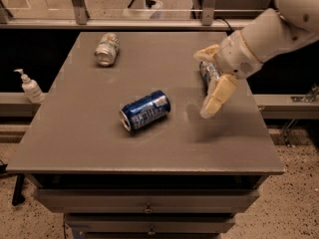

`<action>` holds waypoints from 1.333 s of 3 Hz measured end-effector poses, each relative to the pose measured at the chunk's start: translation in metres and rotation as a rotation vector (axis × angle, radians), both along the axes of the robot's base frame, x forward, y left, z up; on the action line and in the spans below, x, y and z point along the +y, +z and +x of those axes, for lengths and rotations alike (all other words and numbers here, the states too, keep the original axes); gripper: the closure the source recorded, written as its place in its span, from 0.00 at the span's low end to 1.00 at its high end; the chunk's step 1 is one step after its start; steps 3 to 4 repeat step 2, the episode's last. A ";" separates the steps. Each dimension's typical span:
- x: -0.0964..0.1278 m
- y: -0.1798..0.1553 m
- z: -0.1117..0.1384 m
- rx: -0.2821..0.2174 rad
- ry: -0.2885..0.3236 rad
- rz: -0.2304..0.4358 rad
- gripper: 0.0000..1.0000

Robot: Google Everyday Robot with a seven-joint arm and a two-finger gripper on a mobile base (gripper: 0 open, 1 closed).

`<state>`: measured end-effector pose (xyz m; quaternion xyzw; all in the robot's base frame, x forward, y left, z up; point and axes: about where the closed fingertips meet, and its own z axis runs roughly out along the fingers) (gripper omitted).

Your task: Knock pepsi can over

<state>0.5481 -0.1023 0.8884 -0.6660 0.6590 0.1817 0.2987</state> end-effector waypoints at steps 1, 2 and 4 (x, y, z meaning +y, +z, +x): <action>-0.044 0.008 -0.019 -0.005 -0.163 0.167 0.00; -0.076 0.019 -0.033 -0.007 -0.243 0.221 0.00; -0.076 0.019 -0.033 -0.007 -0.243 0.221 0.00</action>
Offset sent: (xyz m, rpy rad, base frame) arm -0.0162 -0.0355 0.0073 0.1470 -0.0054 -0.1382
